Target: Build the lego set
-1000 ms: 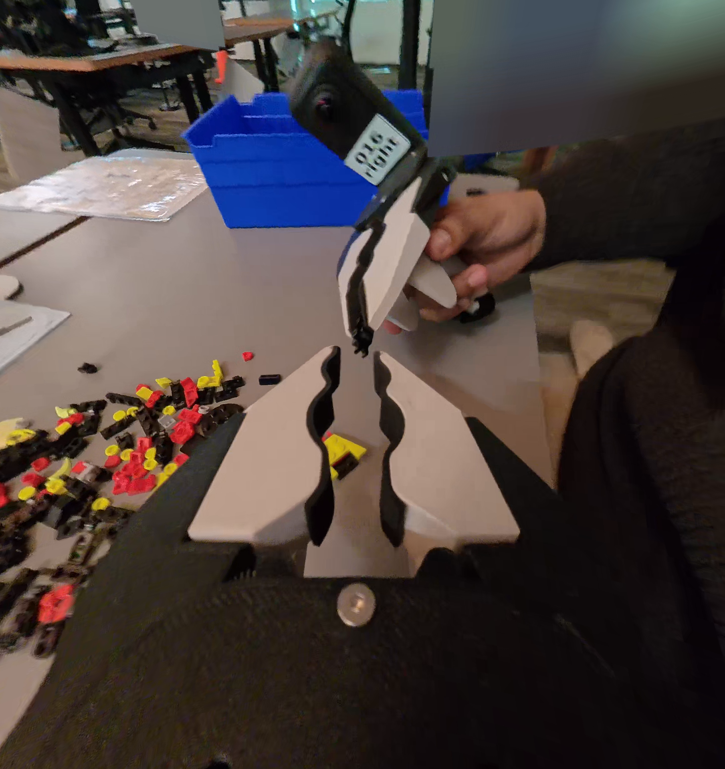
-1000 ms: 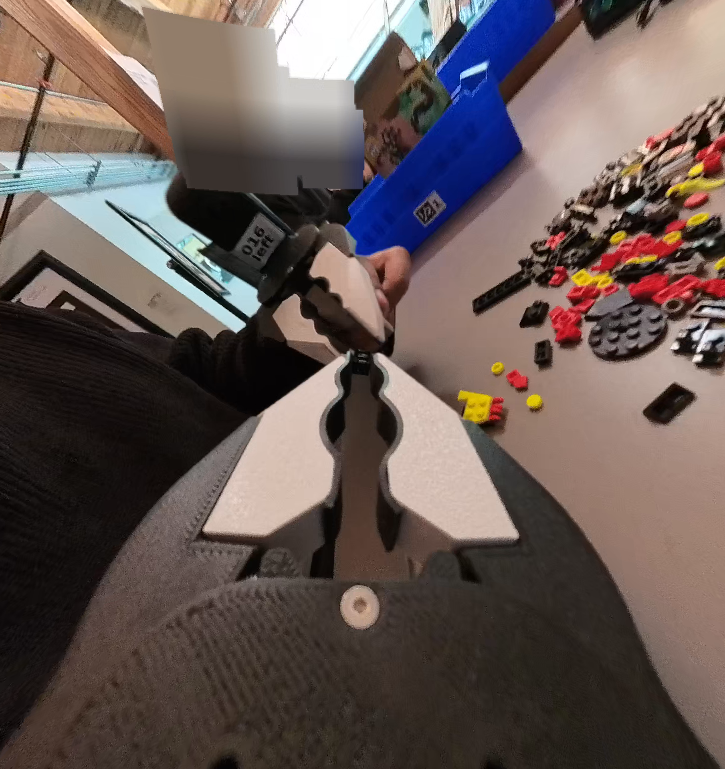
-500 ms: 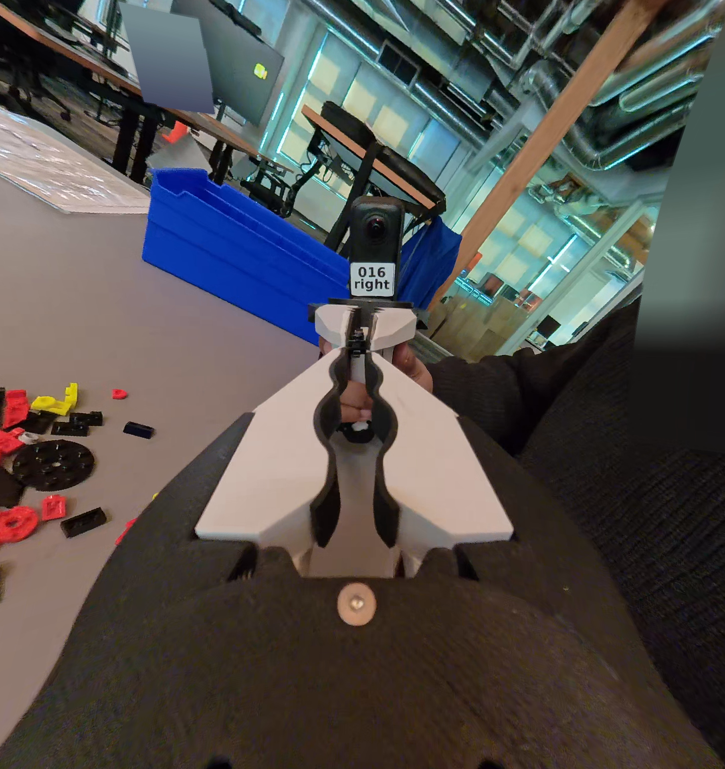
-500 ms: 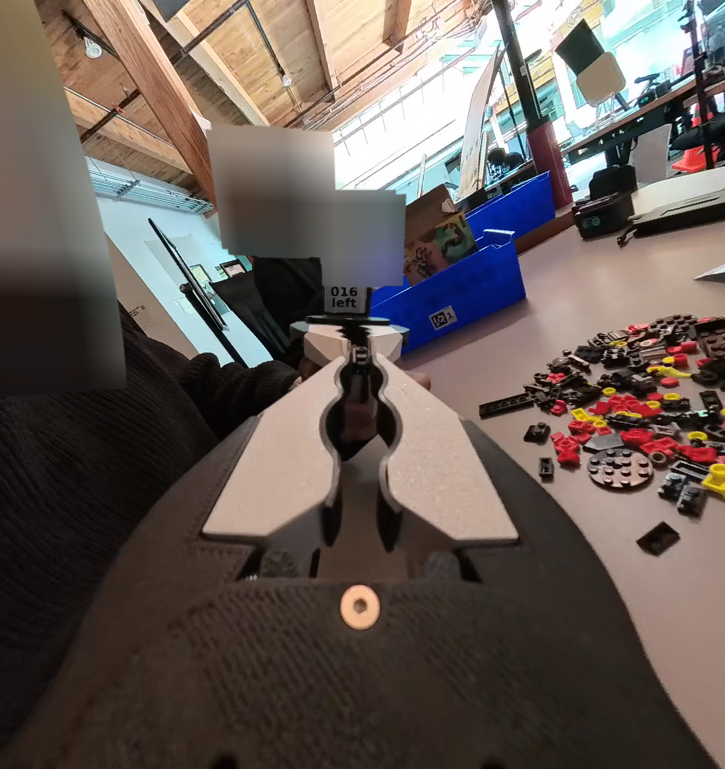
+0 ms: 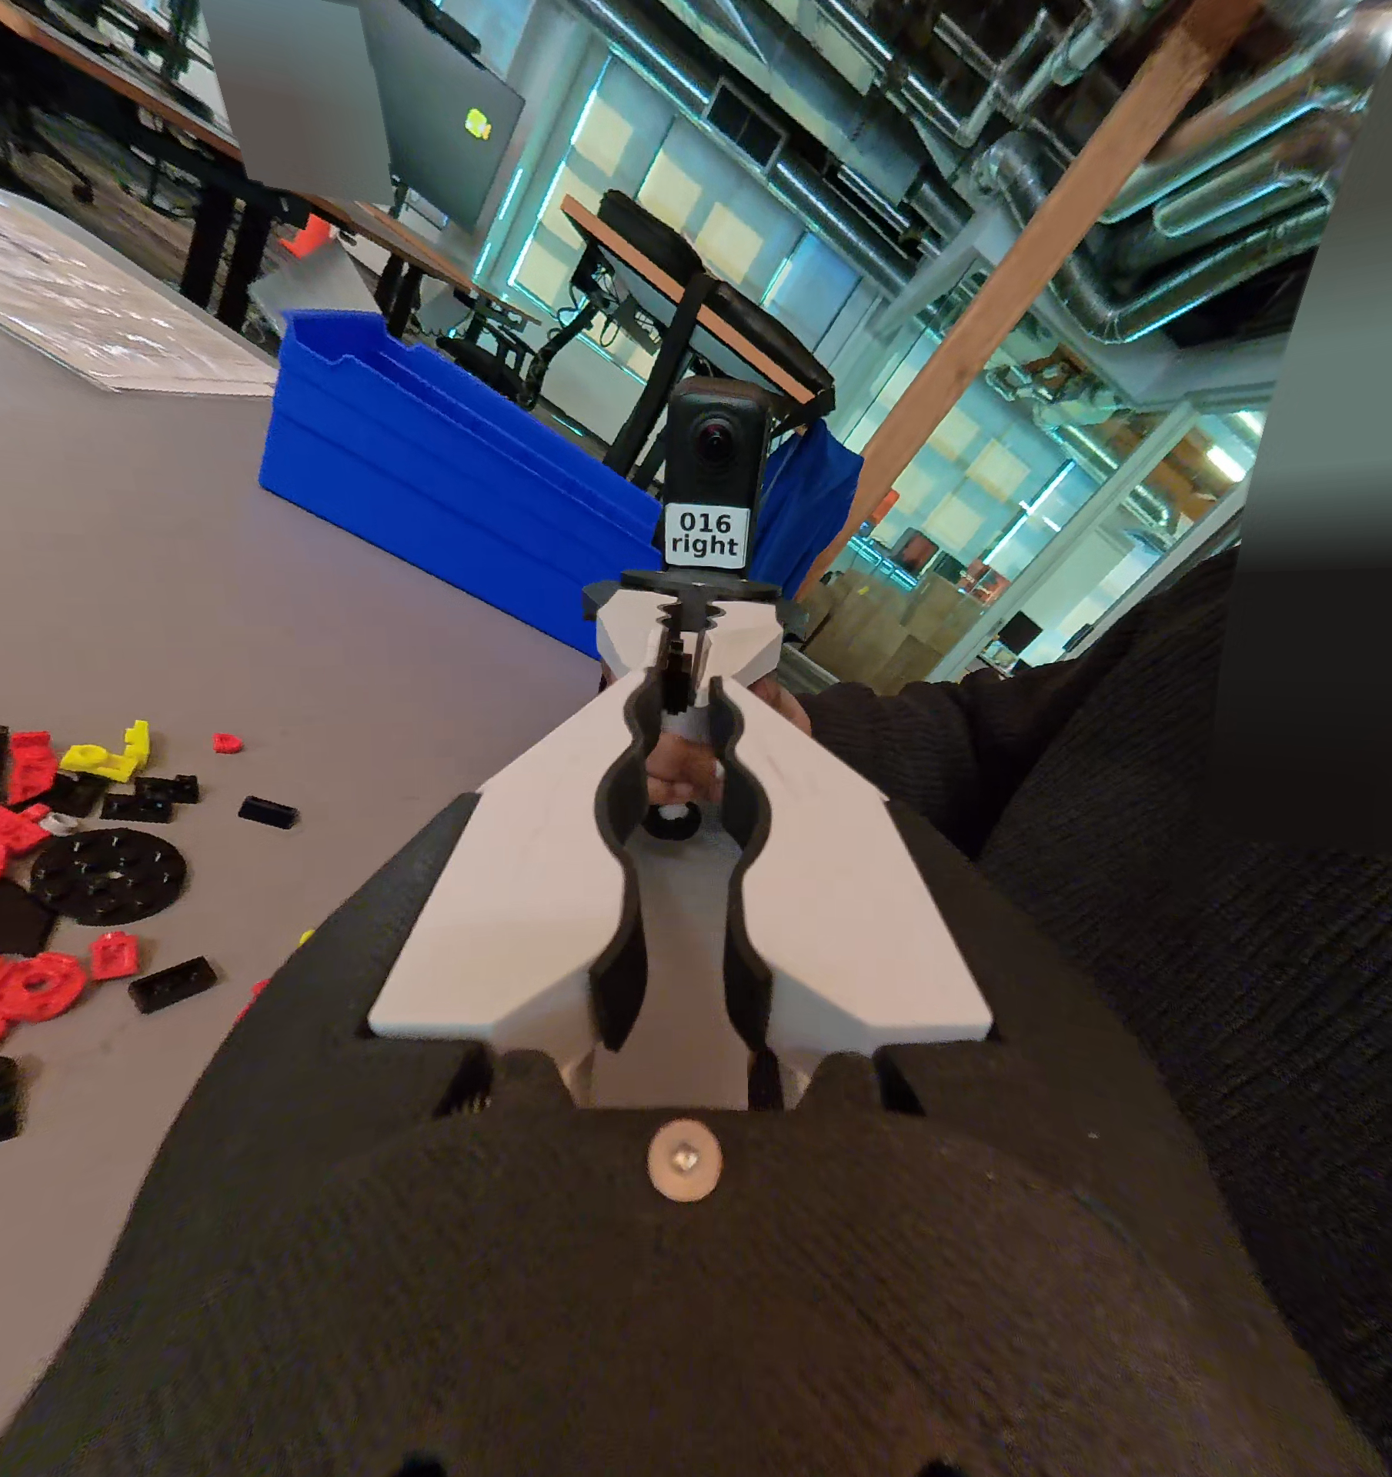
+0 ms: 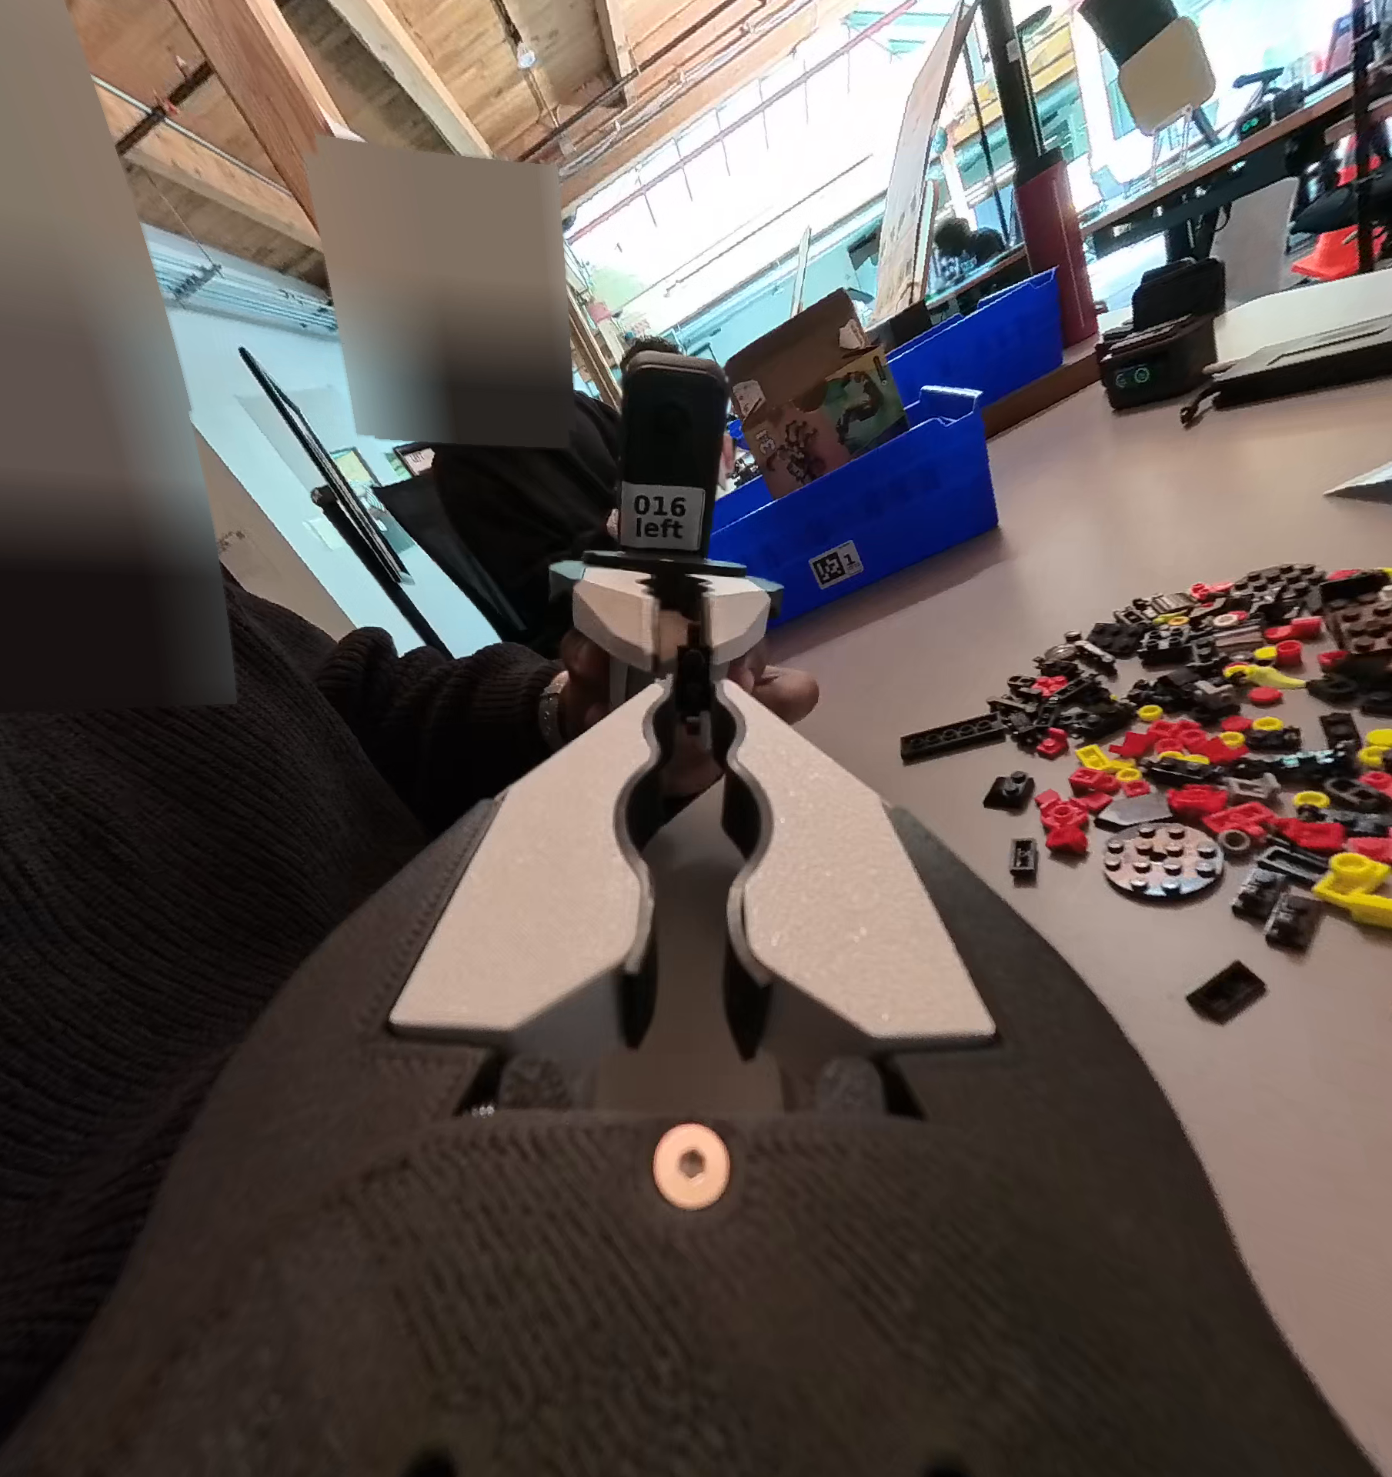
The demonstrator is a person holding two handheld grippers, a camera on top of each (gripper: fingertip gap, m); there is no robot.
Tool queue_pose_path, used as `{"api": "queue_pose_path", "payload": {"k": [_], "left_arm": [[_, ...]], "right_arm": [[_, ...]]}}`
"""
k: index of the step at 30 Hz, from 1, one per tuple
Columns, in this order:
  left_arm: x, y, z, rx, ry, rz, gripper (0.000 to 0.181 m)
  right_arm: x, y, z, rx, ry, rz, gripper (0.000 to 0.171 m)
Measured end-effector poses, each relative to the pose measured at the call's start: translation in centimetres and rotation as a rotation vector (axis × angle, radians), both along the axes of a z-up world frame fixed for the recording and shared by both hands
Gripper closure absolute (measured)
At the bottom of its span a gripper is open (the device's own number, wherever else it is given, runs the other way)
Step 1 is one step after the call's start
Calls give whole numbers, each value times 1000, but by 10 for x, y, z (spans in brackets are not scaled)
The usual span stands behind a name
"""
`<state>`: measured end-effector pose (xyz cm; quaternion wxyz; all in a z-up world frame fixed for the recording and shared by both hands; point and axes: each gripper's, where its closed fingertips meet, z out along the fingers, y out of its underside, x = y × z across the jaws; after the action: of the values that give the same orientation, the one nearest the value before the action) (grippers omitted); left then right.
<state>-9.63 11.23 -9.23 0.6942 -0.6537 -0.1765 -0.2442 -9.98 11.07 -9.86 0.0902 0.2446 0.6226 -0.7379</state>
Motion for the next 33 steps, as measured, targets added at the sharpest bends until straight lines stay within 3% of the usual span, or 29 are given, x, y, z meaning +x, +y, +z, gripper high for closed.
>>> {"api": "queue_pose_path", "payload": {"k": [23, 33], "left_arm": [[1, 1, -1, 0, -26, -18, 178], [-13, 4, 5, 81, -165, 104, 177]], "right_arm": [[1, -1, 4, -27, -3, 7, 164], [-16, 13, 14, -140, -86, -101, 152]]}}
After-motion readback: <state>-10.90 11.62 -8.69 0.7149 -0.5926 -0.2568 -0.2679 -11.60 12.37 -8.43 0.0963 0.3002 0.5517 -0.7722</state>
